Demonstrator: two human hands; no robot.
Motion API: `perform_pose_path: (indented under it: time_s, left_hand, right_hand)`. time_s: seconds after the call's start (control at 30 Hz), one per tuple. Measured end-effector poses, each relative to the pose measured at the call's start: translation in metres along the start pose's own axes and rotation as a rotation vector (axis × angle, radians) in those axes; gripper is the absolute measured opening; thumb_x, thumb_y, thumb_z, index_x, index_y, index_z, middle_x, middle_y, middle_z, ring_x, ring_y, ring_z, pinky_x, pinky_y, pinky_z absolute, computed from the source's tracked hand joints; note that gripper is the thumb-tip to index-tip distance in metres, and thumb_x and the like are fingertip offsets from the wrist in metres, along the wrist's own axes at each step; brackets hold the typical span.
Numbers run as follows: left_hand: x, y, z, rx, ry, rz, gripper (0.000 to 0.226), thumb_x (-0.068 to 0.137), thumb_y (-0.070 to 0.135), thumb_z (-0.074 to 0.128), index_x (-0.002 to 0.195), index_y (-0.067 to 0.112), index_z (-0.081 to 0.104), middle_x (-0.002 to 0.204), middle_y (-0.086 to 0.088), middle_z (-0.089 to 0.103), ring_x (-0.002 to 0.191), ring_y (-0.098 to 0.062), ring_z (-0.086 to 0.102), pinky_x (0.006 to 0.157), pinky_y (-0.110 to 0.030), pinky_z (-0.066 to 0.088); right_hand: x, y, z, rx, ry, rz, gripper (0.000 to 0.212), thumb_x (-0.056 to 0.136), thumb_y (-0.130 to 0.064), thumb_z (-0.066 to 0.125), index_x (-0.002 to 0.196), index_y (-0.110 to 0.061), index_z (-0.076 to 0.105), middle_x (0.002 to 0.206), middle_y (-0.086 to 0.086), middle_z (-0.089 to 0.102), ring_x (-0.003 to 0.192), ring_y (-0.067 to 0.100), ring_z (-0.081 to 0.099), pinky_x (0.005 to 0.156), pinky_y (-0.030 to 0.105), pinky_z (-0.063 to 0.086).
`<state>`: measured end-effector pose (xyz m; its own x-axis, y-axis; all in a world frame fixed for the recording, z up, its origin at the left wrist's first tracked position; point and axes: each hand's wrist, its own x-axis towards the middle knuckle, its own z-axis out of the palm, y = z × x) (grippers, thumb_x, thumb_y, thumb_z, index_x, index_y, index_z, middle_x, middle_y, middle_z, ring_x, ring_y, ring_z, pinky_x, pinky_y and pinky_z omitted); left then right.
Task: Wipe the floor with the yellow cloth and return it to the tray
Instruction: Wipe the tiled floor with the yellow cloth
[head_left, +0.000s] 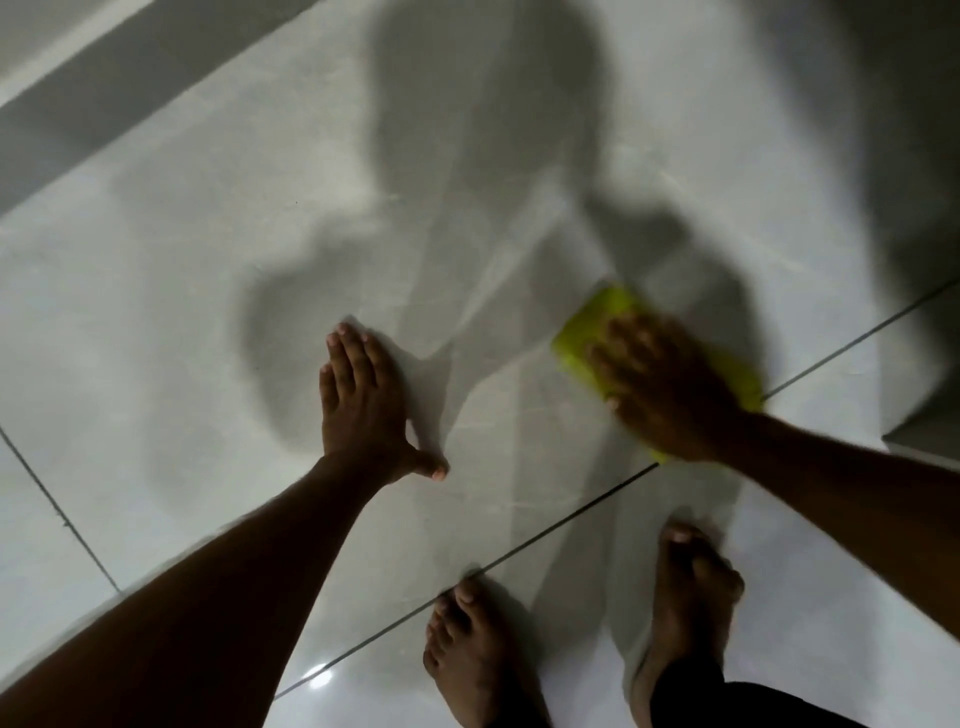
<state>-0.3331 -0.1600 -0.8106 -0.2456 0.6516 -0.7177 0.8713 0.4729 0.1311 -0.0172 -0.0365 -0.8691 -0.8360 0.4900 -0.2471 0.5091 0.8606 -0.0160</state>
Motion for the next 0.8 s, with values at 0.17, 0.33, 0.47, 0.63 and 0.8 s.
perform_pose_path:
  time_s: [0.17, 0.33, 0.47, 0.63, 0.8]
  left_hand:
    - [0.012, 0.016, -0.006, 0.066, -0.01, 0.071, 0.183, 0.023, 0.064, 0.09, 0.143, -0.001, -0.032, 0.154, -0.026, -0.034, 0.142, -0.04, -0.032, 0.118, -0.048, -0.012]
    - [0.014, 0.009, -0.006, 0.065, -0.002, 0.104, 0.183, 0.021, 0.069, 0.086, 0.143, 0.004, -0.034, 0.153, -0.02, -0.039, 0.142, -0.035, -0.035, 0.119, -0.045, -0.01]
    - [0.009, 0.01, -0.01, 0.082, -0.02, 0.113, 0.182, 0.022, 0.071, 0.085, 0.144, 0.005, -0.034, 0.153, -0.018, -0.04, 0.142, -0.033, -0.036, 0.121, -0.046, -0.008]
    - [0.009, 0.012, -0.01, 0.08, -0.008, 0.11, 0.183, 0.02, 0.07, 0.085, 0.145, 0.005, -0.031, 0.155, -0.019, -0.036, 0.143, -0.034, -0.034, 0.122, -0.047, -0.007]
    - [0.009, 0.012, -0.009, 0.057, -0.012, 0.105, 0.183, 0.021, 0.067, 0.087, 0.145, 0.004, -0.031, 0.155, -0.02, -0.035, 0.143, -0.034, -0.034, 0.122, -0.048, -0.006]
  right_hand:
    - [0.091, -0.012, -0.026, 0.193, 0.107, 0.785, 0.067, 0.094, -0.039, 0.039, 0.157, -0.019, 0.024, 0.164, 0.015, 0.026, 0.151, 0.041, 0.022, 0.119, 0.062, 0.021]
    - [0.086, -0.06, -0.008, 0.119, 0.115, 0.191, 0.072, 0.093, -0.038, 0.043, 0.158, -0.02, 0.018, 0.166, 0.012, 0.021, 0.152, 0.039, 0.018, 0.12, 0.059, 0.016]
    - [-0.036, -0.04, 0.014, 0.09, -0.041, -0.463, 0.064, 0.099, -0.028, 0.035, 0.159, -0.028, 0.013, 0.169, 0.002, 0.01, 0.156, 0.031, 0.005, 0.124, 0.055, 0.009]
    - [-0.003, 0.075, 0.013, -0.023, -0.132, -0.104, 0.062, 0.101, -0.044, 0.033, 0.157, -0.04, 0.01, 0.167, 0.009, 0.02, 0.153, 0.038, 0.017, 0.122, 0.057, 0.019]
    - [0.09, -0.054, -0.017, 0.175, 0.191, 0.459, 0.073, 0.09, -0.039, 0.046, 0.157, -0.022, 0.023, 0.164, 0.013, 0.027, 0.149, 0.042, 0.024, 0.116, 0.063, 0.023]
